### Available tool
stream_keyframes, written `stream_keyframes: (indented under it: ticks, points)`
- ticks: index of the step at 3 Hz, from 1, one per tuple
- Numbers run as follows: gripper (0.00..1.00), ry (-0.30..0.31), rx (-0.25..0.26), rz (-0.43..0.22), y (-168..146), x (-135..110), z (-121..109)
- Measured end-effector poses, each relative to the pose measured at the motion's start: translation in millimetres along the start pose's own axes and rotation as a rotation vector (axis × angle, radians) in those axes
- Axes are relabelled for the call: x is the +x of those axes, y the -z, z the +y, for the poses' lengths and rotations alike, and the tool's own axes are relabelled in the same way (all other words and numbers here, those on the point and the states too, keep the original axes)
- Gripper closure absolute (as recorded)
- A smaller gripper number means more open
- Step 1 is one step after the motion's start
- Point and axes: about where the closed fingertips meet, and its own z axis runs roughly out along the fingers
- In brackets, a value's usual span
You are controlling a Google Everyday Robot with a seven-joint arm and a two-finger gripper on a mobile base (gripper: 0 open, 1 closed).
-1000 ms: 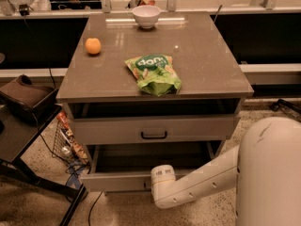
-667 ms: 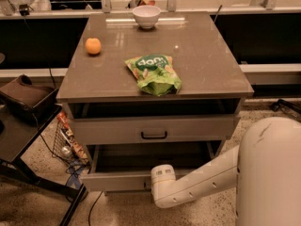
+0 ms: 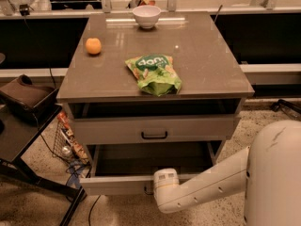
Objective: Open middle drawer
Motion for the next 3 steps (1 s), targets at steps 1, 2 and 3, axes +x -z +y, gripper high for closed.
stream_keyframes:
  ticks: [1, 2, 3]
  points:
    - [1.0, 0.0, 0.0, 0.0, 0.0, -0.5, -0.1]
    - [1.0, 0.0, 0.0, 0.0, 0.0, -0.5, 0.0]
    - [1.0, 0.0, 0.0, 0.0, 0.1, -0.4, 0.0]
